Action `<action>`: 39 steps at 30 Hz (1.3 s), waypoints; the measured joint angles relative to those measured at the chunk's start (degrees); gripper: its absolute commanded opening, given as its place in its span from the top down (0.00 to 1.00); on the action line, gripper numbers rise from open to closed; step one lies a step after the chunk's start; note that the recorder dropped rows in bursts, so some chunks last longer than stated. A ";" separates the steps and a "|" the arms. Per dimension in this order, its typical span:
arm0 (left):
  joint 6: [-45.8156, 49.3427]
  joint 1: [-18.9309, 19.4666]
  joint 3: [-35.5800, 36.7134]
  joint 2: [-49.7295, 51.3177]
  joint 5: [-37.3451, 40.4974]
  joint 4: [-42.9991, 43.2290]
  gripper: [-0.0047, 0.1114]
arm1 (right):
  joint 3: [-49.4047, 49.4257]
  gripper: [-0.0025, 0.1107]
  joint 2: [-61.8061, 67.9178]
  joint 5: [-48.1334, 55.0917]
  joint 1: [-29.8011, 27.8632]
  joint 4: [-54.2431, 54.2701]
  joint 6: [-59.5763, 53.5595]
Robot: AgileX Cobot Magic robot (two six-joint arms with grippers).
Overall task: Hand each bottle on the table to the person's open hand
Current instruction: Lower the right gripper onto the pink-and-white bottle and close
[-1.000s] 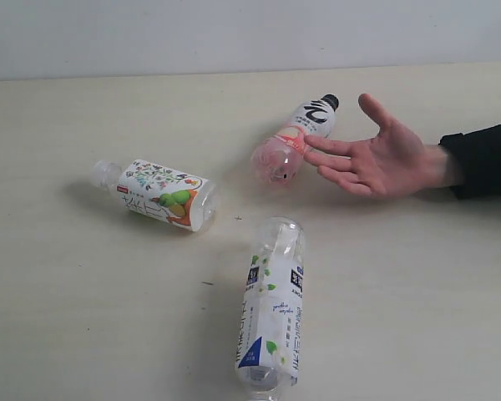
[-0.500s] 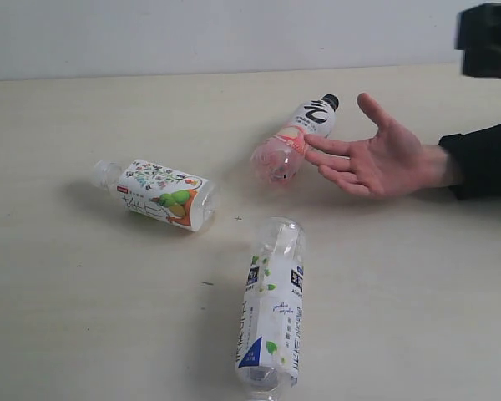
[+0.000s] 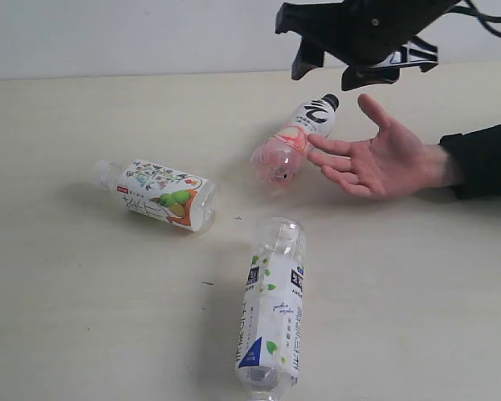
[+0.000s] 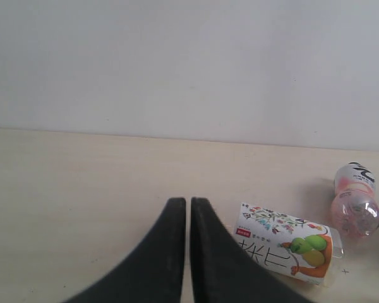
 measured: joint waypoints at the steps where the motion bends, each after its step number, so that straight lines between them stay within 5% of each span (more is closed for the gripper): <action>1: 0.00 0.00 0.00 0.00 0.00 0.00 0.91 | -1.36 0.36 1.94 -0.14 0.00 0.22 0.44; 16: 0.00 0.00 0.00 0.00 0.00 0.00 0.91 | -8.29 0.34 16.47 -14.03 0.00 -1.60 15.93; 39: 0.00 0.00 0.00 0.00 0.00 0.00 0.91 | -8.29 0.34 22.64 -13.25 0.00 -9.56 27.74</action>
